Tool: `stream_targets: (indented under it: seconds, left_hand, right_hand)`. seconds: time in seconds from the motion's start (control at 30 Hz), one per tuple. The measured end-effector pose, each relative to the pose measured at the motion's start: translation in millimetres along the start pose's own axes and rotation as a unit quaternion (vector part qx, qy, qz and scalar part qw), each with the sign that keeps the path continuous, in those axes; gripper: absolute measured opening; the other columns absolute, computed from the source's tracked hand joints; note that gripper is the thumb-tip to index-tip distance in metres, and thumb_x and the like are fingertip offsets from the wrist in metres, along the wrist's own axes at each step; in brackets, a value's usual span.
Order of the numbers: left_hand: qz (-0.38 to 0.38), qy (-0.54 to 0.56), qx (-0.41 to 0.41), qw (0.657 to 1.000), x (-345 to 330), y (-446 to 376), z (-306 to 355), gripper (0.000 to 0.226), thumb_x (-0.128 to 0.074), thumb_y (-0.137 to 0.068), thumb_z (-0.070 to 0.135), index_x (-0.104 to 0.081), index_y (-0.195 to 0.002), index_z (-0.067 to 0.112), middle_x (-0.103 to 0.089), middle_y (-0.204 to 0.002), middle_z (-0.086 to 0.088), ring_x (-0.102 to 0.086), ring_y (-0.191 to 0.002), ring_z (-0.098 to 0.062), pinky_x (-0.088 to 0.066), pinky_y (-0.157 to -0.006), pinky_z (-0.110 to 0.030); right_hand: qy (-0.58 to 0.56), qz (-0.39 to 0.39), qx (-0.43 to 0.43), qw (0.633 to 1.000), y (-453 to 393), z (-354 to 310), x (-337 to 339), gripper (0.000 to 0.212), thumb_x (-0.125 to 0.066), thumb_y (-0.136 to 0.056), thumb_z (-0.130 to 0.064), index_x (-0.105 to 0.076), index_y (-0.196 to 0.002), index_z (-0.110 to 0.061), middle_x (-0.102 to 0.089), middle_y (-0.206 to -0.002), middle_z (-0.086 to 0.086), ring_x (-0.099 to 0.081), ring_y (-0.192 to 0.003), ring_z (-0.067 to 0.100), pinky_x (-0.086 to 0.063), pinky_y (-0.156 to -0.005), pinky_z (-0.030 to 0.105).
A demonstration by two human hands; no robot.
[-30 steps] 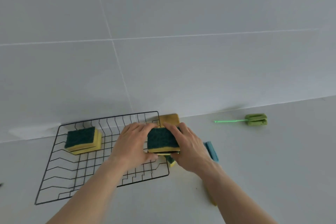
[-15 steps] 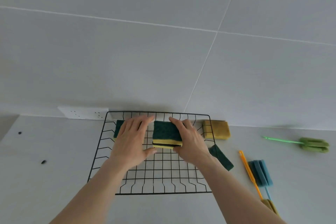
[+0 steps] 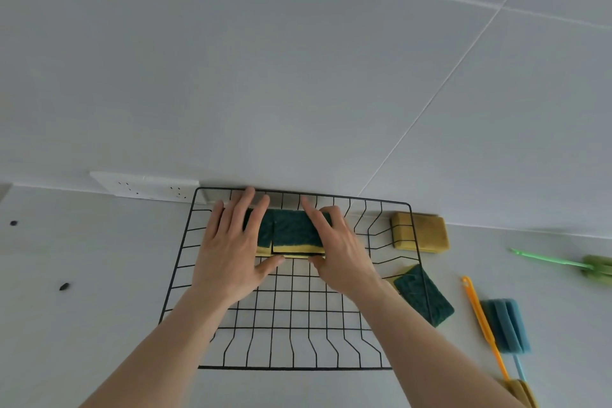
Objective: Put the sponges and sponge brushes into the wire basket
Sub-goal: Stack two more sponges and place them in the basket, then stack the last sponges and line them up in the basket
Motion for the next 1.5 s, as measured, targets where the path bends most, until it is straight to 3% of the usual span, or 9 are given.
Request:
stream_targets:
  seconds: [0.57,0.67,0.83,0.93,1.13,1.23,1.33,1.4,1.5]
  left_hand:
    - [-0.032,-0.1,-0.002,0.994,24,-5,9,0.113,-0.07,-0.063,0.073,-0.028,-0.15,0.016,-0.035,-0.151,-0.013,-0.025,-0.142,-0.037,-0.014,-0.118,-0.055]
    - [-0.015,-0.086,-0.017,0.996,36,-2,22,0.111,-0.07,-0.064,0.072,-0.029,-0.15,0.015,-0.038,-0.148,-0.012,-0.029,-0.139,-0.036,-0.018,-0.117,-0.055]
    - [0.026,-0.005,-0.048,0.999,48,3,83,0.081,-0.067,-0.079,0.055,-0.036,-0.144,0.017,-0.048,-0.135,-0.006,-0.04,-0.125,-0.03,-0.033,-0.109,-0.048]
    - [0.012,0.04,-0.088,0.995,42,5,133,0.061,-0.061,-0.087,0.051,-0.043,-0.138,0.023,-0.054,-0.13,0.001,-0.042,-0.125,-0.022,-0.034,-0.11,-0.043]
    - [-0.026,0.059,-0.181,0.981,21,12,241,0.042,-0.049,-0.092,0.053,-0.056,-0.127,0.03,-0.053,-0.127,0.011,-0.035,-0.128,-0.015,-0.025,-0.115,-0.039]
    - [-0.055,0.0,-0.196,0.979,3,19,275,0.047,-0.044,-0.093,0.055,-0.06,-0.126,0.025,-0.054,-0.133,0.008,-0.028,-0.134,-0.02,-0.016,-0.118,-0.042]
    - [-0.094,-0.092,-0.19,0.973,-19,24,294,0.054,-0.044,-0.093,0.055,-0.061,-0.126,0.016,-0.047,-0.145,-0.004,-0.016,-0.144,-0.031,0.0,-0.12,-0.049]
    - [-0.111,-0.13,-0.182,0.968,-29,29,301,0.053,-0.047,-0.092,0.053,-0.057,-0.127,0.014,-0.039,-0.152,-0.01,-0.004,-0.148,-0.035,0.009,-0.118,-0.054]
    - [-0.118,-0.154,-0.168,0.967,-33,33,309,0.049,-0.047,-0.093,0.053,-0.05,-0.13,0.021,-0.031,-0.156,-0.018,0.009,-0.149,-0.037,0.014,-0.115,-0.059]
  right_hand:
    - [0.067,0.006,-0.011,0.998,16,-9,27,0.121,-0.089,-0.07,-0.031,-0.002,-0.153,-0.04,-0.021,-0.153,0.007,-0.054,-0.113,0.029,-0.058,-0.081,0.042]
    - [0.035,0.047,-0.013,0.998,35,-5,49,0.102,-0.084,-0.076,-0.036,-0.015,-0.152,-0.036,-0.035,-0.145,0.002,-0.058,-0.104,0.023,-0.057,-0.073,0.037]
    - [-0.029,0.202,-0.061,0.977,85,38,88,0.034,-0.067,-0.09,-0.031,-0.058,-0.122,-0.027,-0.06,-0.108,-0.009,-0.062,-0.091,0.016,-0.052,-0.057,0.035]
    - [-0.047,0.233,-0.123,0.964,113,79,101,0.022,-0.066,-0.09,-0.026,-0.062,-0.111,-0.027,-0.064,-0.102,-0.01,-0.064,-0.082,0.017,-0.052,-0.059,0.035]
    - [-0.03,0.155,-0.203,0.966,145,158,106,0.031,-0.065,-0.092,-0.021,-0.06,-0.123,-0.026,-0.06,-0.117,-0.002,-0.063,-0.099,0.024,-0.053,-0.076,0.037]
    - [-0.004,0.038,-0.17,0.985,133,177,101,0.053,-0.057,-0.097,-0.021,-0.039,-0.146,-0.027,-0.03,-0.156,-0.001,-0.037,-0.134,0.026,-0.05,-0.088,0.04]
    - [0.019,-0.062,-0.097,0.993,112,186,95,0.066,-0.05,-0.1,-0.019,-0.018,-0.157,-0.03,-0.003,-0.167,-0.008,-0.008,-0.15,0.021,-0.044,-0.104,0.046]
    - [0.037,-0.091,-0.075,0.992,103,189,90,0.064,-0.047,-0.102,-0.021,-0.016,-0.158,-0.028,-0.012,-0.166,-0.005,-0.005,-0.152,0.023,-0.036,-0.112,0.046]
    - [0.072,-0.033,-0.065,0.995,106,193,90,0.057,-0.054,-0.097,-0.02,-0.032,-0.15,-0.019,-0.042,-0.146,0.003,-0.032,-0.138,0.027,-0.037,-0.106,0.039]
Point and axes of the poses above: each hand's wrist, its own y-axis away from the middle knuckle, its own x-axis out of the back of the hand, z = x × y, the point moved 5 cm from there along -y, towards the middle knuckle
